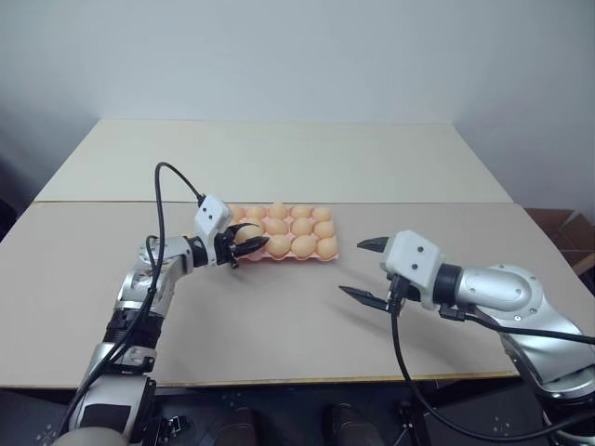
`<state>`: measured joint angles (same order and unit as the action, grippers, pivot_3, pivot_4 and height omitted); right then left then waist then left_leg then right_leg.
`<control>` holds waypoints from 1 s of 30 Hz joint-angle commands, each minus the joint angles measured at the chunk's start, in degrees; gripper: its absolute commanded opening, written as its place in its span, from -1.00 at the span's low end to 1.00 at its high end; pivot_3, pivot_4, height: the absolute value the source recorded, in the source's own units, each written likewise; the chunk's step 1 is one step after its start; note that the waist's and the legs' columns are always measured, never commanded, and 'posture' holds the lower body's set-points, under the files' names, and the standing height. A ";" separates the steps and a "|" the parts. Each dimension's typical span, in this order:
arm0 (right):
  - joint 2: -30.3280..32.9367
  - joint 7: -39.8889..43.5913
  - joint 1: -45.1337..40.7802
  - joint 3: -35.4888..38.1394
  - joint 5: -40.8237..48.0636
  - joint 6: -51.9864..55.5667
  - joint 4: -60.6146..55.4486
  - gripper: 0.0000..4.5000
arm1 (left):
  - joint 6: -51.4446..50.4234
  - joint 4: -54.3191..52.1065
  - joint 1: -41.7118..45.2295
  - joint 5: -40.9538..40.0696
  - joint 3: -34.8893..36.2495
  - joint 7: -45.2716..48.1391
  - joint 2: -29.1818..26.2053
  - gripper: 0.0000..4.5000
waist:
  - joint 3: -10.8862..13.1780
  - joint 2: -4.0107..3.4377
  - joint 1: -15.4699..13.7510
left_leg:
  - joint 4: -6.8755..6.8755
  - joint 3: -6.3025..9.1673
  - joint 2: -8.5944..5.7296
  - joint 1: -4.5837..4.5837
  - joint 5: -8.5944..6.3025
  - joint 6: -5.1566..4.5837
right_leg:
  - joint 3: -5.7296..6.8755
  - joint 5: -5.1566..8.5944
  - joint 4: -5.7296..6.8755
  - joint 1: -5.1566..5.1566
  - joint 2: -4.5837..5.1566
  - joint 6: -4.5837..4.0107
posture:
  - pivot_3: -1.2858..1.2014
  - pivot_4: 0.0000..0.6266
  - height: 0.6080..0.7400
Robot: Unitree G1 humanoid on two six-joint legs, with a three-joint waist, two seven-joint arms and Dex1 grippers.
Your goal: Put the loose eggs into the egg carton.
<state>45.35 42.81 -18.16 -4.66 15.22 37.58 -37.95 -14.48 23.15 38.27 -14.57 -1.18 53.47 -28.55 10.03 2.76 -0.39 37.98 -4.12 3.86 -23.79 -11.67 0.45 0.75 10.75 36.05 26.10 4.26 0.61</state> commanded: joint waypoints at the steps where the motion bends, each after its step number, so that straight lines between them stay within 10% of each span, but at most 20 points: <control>1: 0.46 -1.21 0.36 2.53 0.13 0.54 -2.80 1.00 | 3.65 0.72 2.21 -1.43 1.27 3.72 -0.19 0.23 | 0.00 0.00 -0.09 | 0.01 0.00 0.00 0.00 0.00 0.00 | 0.00 0.00 0.00 0.00 0.01 0.00 | 0.03 -0.52 1.00; 6: 0.21 -1.68 0.50 2.34 0.10 0.67 -2.83 1.00 | 4.31 -0.02 2.01 -1.74 2.21 4.99 -0.96 0.97 | 0.00 0.00 -0.12 | 0.01 0.00 -0.01 -0.01 0.00 0.00 | 0.00 0.00 -0.01 0.00 0.02 0.01 | 0.03 -0.52 1.00; 22: 0.43 1.08 -0.84 1.11 0.44 -1.98 -0.42 1.00 | -17.18 -35.52 -29.32 -9.82 26.58 2.36 -24.01 0.99 | 0.00 -0.01 1.37 | -0.01 0.03 0.11 0.07 -0.01 0.01 | 0.03 0.10 0.05 0.05 0.00 -0.12 | 0.03 -0.52 1.00; 30: -0.36 3.27 -2.87 -0.04 0.81 -3.67 1.76 1.00 | -23.97 -42.87 -43.40 -11.12 40.95 0.21 -26.19 0.99 | 0.00 -0.01 0.40 | -0.02 -0.02 0.06 0.01 -0.02 0.03 | 0.10 0.26 -0.06 0.06 0.13 -0.34 | 0.03 -0.52 1.00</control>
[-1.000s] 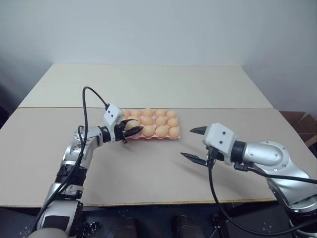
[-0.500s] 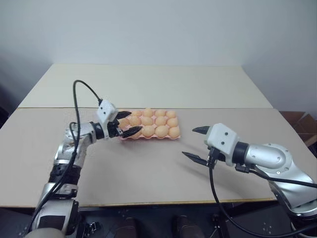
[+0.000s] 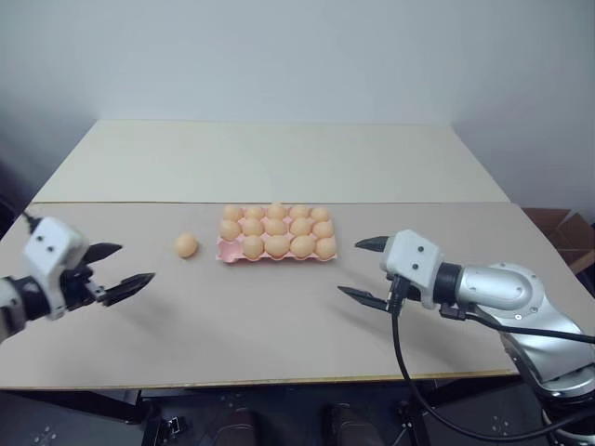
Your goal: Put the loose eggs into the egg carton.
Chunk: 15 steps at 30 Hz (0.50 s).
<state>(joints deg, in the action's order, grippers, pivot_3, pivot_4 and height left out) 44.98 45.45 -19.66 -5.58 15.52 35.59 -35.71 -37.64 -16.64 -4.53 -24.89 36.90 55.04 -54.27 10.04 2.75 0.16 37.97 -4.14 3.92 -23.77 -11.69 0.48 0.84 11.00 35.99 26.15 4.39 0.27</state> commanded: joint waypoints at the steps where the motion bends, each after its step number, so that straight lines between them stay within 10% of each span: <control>1: 0.04 0.90 -1.66 0.73 0.48 -1.85 -0.19 1.00 | -1.24 -3.58 -0.90 -0.96 3.13 -2.03 -0.12 0.99 | 0.00 0.00 -0.25 | 0.00 0.00 0.00 0.01 0.00 0.00 | 0.01 0.00 0.01 0.00 0.00 0.00 | 0.03 -0.52 1.00; 15: 0.28 2.49 -2.65 0.21 -0.12 -2.01 0.66 1.00 | -1.60 4.63 18.06 1.91 -15.47 -16.39 7.66 0.99 | -0.01 0.02 -0.98 | -0.03 -0.03 -0.02 0.05 0.00 0.00 | -0.02 -0.02 0.05 -0.06 -0.04 0.00 | 0.03 -0.52 1.00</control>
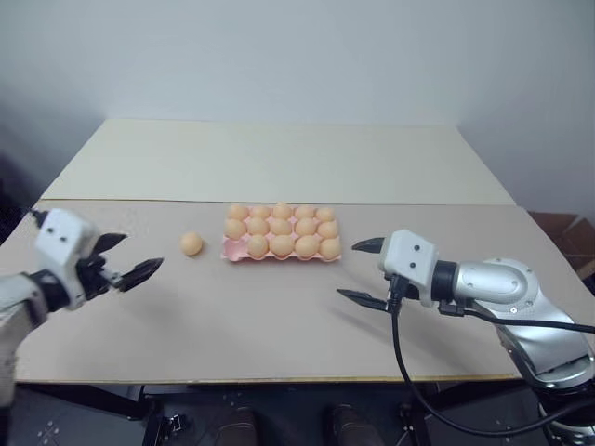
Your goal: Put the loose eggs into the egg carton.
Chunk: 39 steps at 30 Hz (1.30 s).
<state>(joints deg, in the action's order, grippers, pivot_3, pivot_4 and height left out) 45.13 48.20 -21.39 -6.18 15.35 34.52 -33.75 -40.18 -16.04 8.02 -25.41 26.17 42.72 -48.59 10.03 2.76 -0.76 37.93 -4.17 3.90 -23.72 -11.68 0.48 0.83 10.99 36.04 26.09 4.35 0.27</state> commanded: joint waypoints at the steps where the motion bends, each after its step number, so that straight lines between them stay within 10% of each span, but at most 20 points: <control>1: 0.16 -0.36 -0.89 0.79 -0.02 -0.78 -1.45 1.00 | 1.48 6.44 7.92 4.12 -7.24 -5.43 2.95 0.99 | 0.00 0.01 -0.10 | 0.00 0.00 -0.01 -0.01 0.00 0.00 | 0.00 -0.01 -0.01 0.00 -0.01 0.01 | 0.03 -0.52 1.00; 25: 1.29 -4.43 2.65 2.62 -0.27 3.54 -6.44 1.00 | 15.74 40.58 25.93 14.94 -20.53 -6.48 12.46 0.99 | -0.02 0.05 0.17 | 0.02 0.02 -0.02 -0.05 0.00 -0.03 | -0.03 -0.24 0.00 0.02 -0.06 0.33 | 0.03 -0.52 1.00; 33: 0.61 -5.20 2.74 2.03 -1.03 2.74 -5.16 1.00 | 18.46 44.54 28.03 15.97 -20.89 -5.71 13.07 -0.13 | -0.03 0.06 0.19 | 0.02 0.02 -0.02 -0.06 0.01 -0.03 | -0.03 -0.25 0.01 0.02 -0.06 0.33 | 0.03 -0.52 1.00; 39: -0.10 -5.22 3.91 2.69 -0.48 2.58 -4.94 1.00 | 17.98 40.70 26.95 16.06 -20.27 -5.25 12.27 -0.20 | -0.03 0.07 0.19 | 0.03 0.02 -0.02 -0.06 0.01 -0.03 | -0.03 -0.25 0.01 0.02 -0.06 0.33 | 0.03 -0.52 1.00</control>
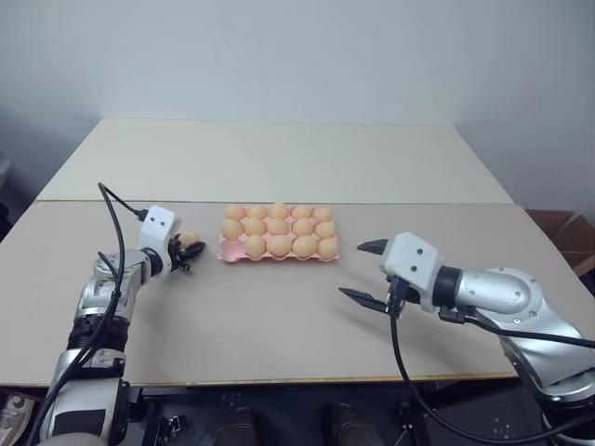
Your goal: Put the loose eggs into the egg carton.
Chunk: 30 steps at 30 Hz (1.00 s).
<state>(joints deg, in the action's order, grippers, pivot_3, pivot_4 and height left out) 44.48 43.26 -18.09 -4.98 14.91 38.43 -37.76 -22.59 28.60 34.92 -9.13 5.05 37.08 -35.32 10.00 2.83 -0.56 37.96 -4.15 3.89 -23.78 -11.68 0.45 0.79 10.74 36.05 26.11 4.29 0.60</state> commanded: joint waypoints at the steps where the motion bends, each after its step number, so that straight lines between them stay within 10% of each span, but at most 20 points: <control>1: 0.57 -0.31 0.83 1.42 -0.31 -1.49 -0.95 1.00 | 0.00 -5.59 -0.33 -0.56 1.39 0.22 -1.29 -0.20 | 0.00 0.00 -0.02 | 0.00 0.00 0.00 -0.01 0.00 0.00 | 0.01 0.00 -0.01 0.00 0.00 0.00 | 0.03 -0.52 1.00; 12: -0.07 -0.45 1.17 0.18 -1.87 -4.73 -0.91 1.00 | -5.73 -25.05 -4.51 -12.17 2.55 10.74 -0.81 -0.20 | 0.00 0.00 0.01 | 0.01 0.00 -0.01 0.02 0.00 0.00 | -0.01 0.00 0.01 -0.02 0.01 0.02 | 0.03 -0.52 1.00; 23: -0.32 -1.81 1.94 0.31 -3.48 -4.54 -1.44 1.00 | -2.67 -19.47 -2.66 -8.03 -2.60 13.08 -0.89 -0.20 | 0.00 0.00 0.00 | 0.01 0.01 -0.01 0.02 0.00 0.00 | -0.02 0.01 0.01 -0.01 -0.01 0.01 | 0.03 -0.52 1.00; 30: -0.41 -2.02 2.02 0.66 -3.85 -4.83 -1.13 1.00 | 3.32 -15.95 -1.19 -6.73 -1.93 10.14 1.85 0.80 | 0.00 0.00 -0.08 | 0.03 0.01 -0.02 0.00 0.00 0.00 | -0.02 0.00 0.00 -0.03 0.01 0.01 | 0.03 -0.52 1.00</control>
<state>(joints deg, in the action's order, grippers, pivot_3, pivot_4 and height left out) 44.07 41.73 -15.71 -5.80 11.32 34.86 -37.72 -21.04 13.41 32.42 -15.79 1.72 47.59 -33.39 10.00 2.83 -0.64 37.99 -4.13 3.87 -23.78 -11.68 0.44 0.78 10.74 36.05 26.08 4.29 0.62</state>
